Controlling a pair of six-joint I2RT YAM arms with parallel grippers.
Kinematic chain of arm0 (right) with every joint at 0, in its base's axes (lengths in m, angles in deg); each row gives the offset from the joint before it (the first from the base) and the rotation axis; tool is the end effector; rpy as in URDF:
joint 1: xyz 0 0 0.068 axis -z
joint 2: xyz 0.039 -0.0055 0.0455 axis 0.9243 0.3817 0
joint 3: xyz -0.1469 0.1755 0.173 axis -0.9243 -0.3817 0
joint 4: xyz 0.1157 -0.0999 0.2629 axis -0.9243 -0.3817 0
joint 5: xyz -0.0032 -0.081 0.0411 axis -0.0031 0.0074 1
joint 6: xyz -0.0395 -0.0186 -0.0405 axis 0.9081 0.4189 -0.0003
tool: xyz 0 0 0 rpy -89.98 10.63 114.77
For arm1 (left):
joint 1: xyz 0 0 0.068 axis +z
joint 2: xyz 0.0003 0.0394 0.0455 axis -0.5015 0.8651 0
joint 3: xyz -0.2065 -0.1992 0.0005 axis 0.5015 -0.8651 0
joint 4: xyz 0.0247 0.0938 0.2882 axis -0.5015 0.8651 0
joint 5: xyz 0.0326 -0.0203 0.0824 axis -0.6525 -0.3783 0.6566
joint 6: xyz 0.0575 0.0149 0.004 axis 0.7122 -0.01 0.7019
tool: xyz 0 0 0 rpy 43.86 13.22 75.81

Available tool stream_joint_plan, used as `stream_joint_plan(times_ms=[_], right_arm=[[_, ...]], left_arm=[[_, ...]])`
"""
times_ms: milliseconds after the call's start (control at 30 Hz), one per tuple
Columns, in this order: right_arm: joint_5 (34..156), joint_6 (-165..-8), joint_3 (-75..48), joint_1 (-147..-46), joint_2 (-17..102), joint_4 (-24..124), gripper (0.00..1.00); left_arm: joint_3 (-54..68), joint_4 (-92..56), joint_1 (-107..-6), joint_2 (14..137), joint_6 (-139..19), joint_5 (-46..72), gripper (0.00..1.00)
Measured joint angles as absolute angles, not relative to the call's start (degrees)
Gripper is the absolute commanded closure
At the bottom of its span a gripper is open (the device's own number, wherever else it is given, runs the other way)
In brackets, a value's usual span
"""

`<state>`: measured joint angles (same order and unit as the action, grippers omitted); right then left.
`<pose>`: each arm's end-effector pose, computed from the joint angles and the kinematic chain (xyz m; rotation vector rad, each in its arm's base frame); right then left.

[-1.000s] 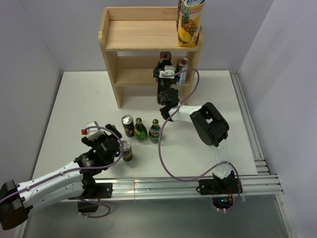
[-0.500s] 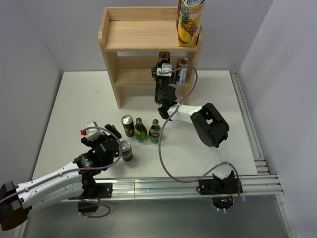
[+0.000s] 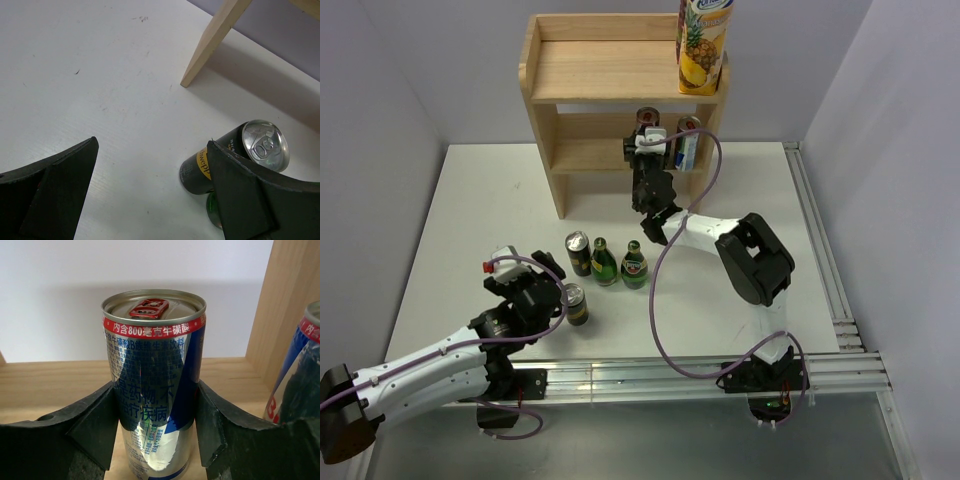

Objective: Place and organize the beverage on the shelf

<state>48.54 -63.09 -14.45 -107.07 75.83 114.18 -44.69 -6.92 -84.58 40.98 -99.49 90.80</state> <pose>0.3992 0.2936 0.2742 0.0160 1.2451 -0.0462 0.1379 -0.1229 0.2057 -0.6011 1.6409 -0.0693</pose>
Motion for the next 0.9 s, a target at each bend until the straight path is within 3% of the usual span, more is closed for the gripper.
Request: stream_joint_plan(times_ms=[100,433,533,900], right_arm=[[48.21,-63.12,-14.71,-107.64,75.59,114.16,0.69],[47.95,-63.64,-14.87,-107.88,75.41,113.92,0.27],[46.44,-64.36,-17.34,-109.02,76.02,108.67,0.2],[44.47,-66.74,-17.97,-109.98,76.11,109.28,0.16]], left_arm=[[-44.67,-6.7,-84.62,40.98,-99.97,90.82,0.02],[-44.67,-6.35,-84.73,40.98,-100.43,91.06,0.02],[-44.67,-6.15,-84.75,40.96,-100.52,91.32,0.02],[-44.67,-5.24,-84.93,40.85,-100.78,91.56,0.02]])
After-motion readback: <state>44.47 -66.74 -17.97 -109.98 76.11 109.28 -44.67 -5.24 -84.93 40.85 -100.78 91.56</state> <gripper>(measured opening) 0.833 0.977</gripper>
